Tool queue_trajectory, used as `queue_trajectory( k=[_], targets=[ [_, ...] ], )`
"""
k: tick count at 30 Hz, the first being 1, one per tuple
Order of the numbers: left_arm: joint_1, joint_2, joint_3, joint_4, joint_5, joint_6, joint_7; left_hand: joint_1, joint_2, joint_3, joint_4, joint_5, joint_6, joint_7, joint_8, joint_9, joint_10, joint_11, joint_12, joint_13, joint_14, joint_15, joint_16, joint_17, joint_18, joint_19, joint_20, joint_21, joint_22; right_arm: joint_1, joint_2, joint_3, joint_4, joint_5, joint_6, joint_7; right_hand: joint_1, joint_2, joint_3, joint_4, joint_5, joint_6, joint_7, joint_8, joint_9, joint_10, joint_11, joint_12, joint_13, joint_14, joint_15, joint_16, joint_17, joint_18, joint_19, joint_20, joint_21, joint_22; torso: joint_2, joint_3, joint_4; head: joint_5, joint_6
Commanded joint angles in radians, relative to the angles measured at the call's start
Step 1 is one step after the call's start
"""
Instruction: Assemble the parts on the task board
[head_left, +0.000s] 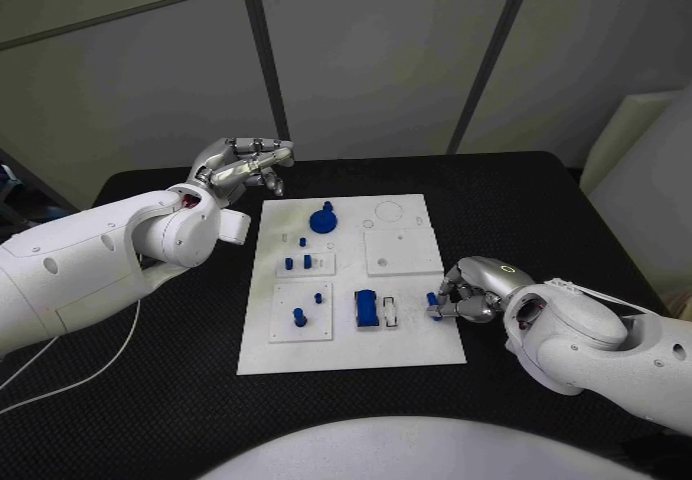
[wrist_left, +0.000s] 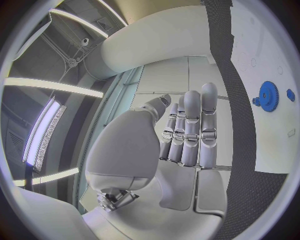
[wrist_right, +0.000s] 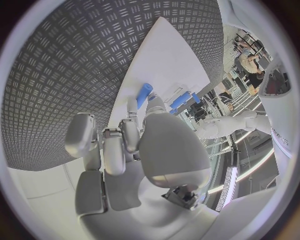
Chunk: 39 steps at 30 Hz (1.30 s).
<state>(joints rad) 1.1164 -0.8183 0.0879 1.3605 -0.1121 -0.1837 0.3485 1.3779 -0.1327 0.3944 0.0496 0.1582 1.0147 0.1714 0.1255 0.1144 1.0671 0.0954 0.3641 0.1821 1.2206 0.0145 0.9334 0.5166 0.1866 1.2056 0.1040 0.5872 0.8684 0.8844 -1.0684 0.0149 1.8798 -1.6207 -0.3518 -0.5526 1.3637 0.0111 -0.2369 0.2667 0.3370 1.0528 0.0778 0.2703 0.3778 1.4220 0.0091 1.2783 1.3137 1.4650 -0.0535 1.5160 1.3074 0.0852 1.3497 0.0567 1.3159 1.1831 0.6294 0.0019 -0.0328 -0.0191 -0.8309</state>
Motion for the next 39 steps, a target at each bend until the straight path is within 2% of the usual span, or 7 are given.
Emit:
queue_trajectory(
  k=[1, 3, 6, 9, 22, 30, 39],
  targets=[
    [0.001, 0.000, 0.000, 0.002, 0.003, 0.010, 0.003, -0.006, 0.005, -0.007, 0.000, -0.002, -0.003, 0.002, 0.003, -0.001, -0.004, 0.000, 0.006, 0.001, -0.006, 0.000, 0.006, -0.001, -0.005, -0.002, 0.007, -0.006, -0.001, -0.008, 0.008, -0.006, -0.006, -0.030, 0.055, -0.024, 0.035, 0.011, 0.006, -0.015, 0.007, 0.008, -0.003, 0.001, 0.000, -0.001, -0.009, 0.003, 0.026, 0.086, -0.010, 0.001, 0.172, -0.001, 0.003, -0.005, -0.003, 0.002, 0.000, 0.0001, -0.0004, -0.001, -0.001],
    [0.001, 0.001, 0.000, 0.002, 0.003, 0.010, 0.003, -0.006, 0.005, -0.007, 0.000, -0.002, -0.003, 0.002, 0.003, -0.001, -0.004, 0.000, 0.006, 0.001, -0.006, 0.000, 0.006, -0.001, -0.005, -0.002, 0.007, -0.006, -0.001, -0.008, 0.015, -0.006, -0.007, -0.048, 0.055, -0.030, 0.081, 0.023, 0.026, -0.039, -0.003, 0.008, -0.007, 0.001, 0.002, -0.002, -0.014, 0.001, 0.026, 0.086, -0.013, 0.001, 0.172, -0.001, 0.004, -0.008, -0.002, 0.003, 0.000, 0.0005, 0.0003, -0.001, -0.001],
    [0.001, 0.001, 0.000, 0.002, 0.003, 0.011, 0.003, -0.006, 0.005, -0.007, 0.000, -0.002, -0.003, 0.002, 0.003, -0.001, -0.004, 0.000, 0.006, 0.001, -0.006, 0.000, 0.006, -0.001, -0.005, -0.002, 0.007, -0.006, -0.001, -0.009, 0.024, -0.006, -0.010, -0.075, 0.060, -0.038, 0.170, 0.052, 0.080, -0.087, -0.096, 0.008, -0.010, -0.003, 0.003, -0.005, -0.018, -0.004, 0.025, 0.087, -0.019, 0.003, 0.176, -0.002, 0.005, -0.015, -0.001, 0.005, -0.001, 0.0005, 0.0014, -0.001, -0.001],
    [0.000, 0.001, 0.000, 0.002, 0.003, 0.011, 0.003, -0.006, 0.005, -0.008, 0.001, -0.002, -0.004, 0.002, 0.003, -0.001, -0.005, 0.001, 0.007, 0.001, -0.007, 0.000, 0.007, -0.002, -0.005, -0.002, 0.007, -0.007, -0.001, -0.009, 0.033, -0.006, -0.012, -0.108, 0.069, -0.051, 0.219, 0.059, 0.123, -0.121, -0.102, 0.010, -0.008, -0.007, 0.003, -0.009, -0.017, -0.008, 0.024, 0.087, -0.019, 0.004, 0.177, -0.002, 0.005, -0.017, -0.002, 0.006, 0.000, 0.0000, 0.0017, -0.002, -0.002],
    [0.000, -0.002, 0.000, 0.006, 0.003, 0.010, 0.002, -0.006, 0.006, -0.008, 0.001, -0.002, -0.004, 0.002, 0.003, -0.001, -0.005, 0.001, 0.008, 0.001, -0.007, 0.000, 0.007, -0.002, -0.005, -0.002, 0.008, -0.007, -0.002, -0.009, 0.035, -0.005, 0.004, -0.060, 0.088, -0.092, 0.156, 0.017, 0.262, -0.105, 0.071, 0.004, -0.003, -0.028, 0.005, -0.010, -0.011, -0.018, 0.023, 0.087, -0.013, 0.003, 0.177, -0.002, 0.004, -0.010, -0.001, 0.010, 0.000, -0.0019, 0.0000, 0.001, -0.001],
    [0.000, -0.002, 0.000, 0.006, 0.003, 0.009, 0.002, -0.006, 0.006, -0.008, 0.001, -0.002, -0.004, 0.002, 0.003, -0.001, -0.005, 0.001, 0.008, 0.001, -0.007, 0.000, 0.007, -0.002, -0.005, -0.002, 0.008, -0.007, -0.002, -0.008, 0.026, -0.005, 0.036, 0.104, 0.036, -0.087, 0.102, -0.018, 0.357, -0.080, 0.094, 0.006, -0.005, -0.026, 0.016, -0.003, -0.014, -0.014, 0.027, 0.088, -0.015, 0.005, 0.182, -0.003, 0.007, -0.012, 0.002, 0.015, -0.001, -0.0016, -0.0007, -0.002, 0.000],
    [0.000, -0.004, 0.000, 0.012, 0.003, 0.007, 0.002, -0.006, 0.006, -0.008, 0.001, -0.002, -0.004, 0.002, 0.003, -0.001, -0.005, 0.001, 0.008, 0.001, -0.007, 0.000, 0.007, -0.002, -0.005, -0.002, 0.008, -0.007, -0.002, 0.006, 0.030, -0.002, 0.082, 0.229, -0.098, -0.040, 0.056, -0.054, 0.423, -0.067, 0.076, 0.009, -0.007, -0.021, 0.030, 0.003, -0.016, -0.009, 0.033, 0.089, -0.016, 0.007, 0.185, -0.003, 0.009, -0.014, 0.003, 0.018, -0.001, -0.0012, 0.0009, 0.002, 0.000]
  ],
)
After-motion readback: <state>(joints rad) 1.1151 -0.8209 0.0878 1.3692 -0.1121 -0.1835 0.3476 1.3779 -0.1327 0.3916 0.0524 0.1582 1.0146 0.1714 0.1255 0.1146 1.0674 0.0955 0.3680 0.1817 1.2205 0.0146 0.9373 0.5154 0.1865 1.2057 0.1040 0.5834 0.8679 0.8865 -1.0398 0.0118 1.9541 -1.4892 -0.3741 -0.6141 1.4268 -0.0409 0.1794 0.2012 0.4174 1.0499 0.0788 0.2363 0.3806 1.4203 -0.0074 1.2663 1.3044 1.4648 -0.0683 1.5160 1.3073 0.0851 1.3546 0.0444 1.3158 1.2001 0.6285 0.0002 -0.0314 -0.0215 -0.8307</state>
